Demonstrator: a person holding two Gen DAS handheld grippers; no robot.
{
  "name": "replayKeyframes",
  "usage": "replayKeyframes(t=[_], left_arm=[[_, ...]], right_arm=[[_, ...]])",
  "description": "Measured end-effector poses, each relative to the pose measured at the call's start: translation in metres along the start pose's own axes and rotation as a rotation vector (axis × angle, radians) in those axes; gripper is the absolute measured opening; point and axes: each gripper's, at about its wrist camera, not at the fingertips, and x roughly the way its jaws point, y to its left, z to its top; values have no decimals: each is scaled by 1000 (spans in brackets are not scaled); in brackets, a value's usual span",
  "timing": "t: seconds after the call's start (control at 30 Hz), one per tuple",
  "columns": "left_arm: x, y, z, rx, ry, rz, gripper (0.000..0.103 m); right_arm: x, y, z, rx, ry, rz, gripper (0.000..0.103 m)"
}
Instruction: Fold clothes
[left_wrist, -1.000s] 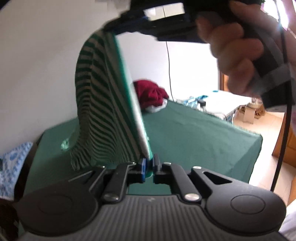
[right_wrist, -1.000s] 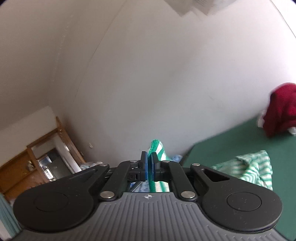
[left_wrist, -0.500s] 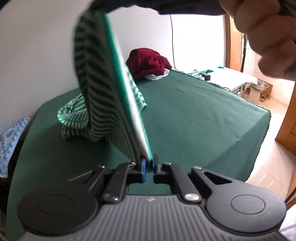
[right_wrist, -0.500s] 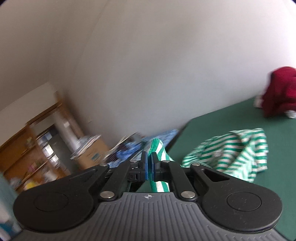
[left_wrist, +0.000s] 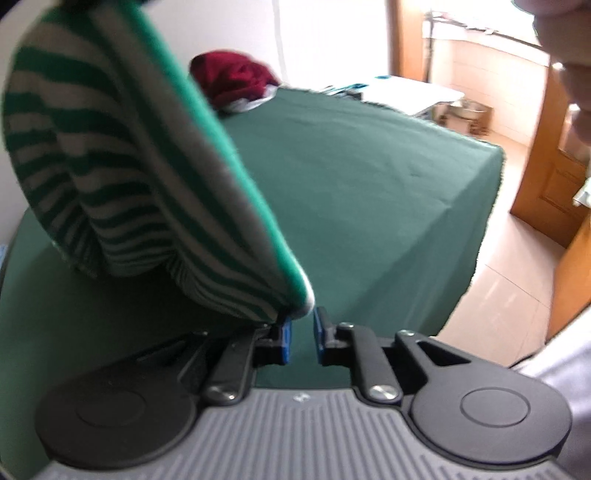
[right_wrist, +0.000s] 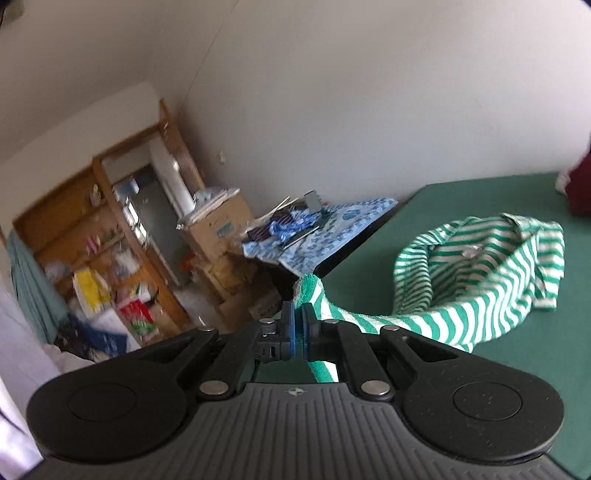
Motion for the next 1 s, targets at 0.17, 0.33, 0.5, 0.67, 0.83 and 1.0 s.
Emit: replayKeyframes(t=[0.17,0.33,0.5,0.67,0.83,1.0], left_arm=[[-27,28,-17,185,28,46,36],[-58,93,-9,546,51,264,49],[-23,145,2,956,36,355,52],[27,176,-4,1203,25,297,52],[53,205,-4,1394,19,237,51],[71,219,4,1498,37,177,22]], right_arm=[[-18,-13,0,91,-52,-39,4],[-27,-20,-6,154,-79,-41,4],[-29,-16,-5,208,-159,-66,4],[-28,-10,-3,282,-276,-131,4],[-20,8,-4,288,-338,-216,4],[-12,20,-8,324,-382,-280,4]])
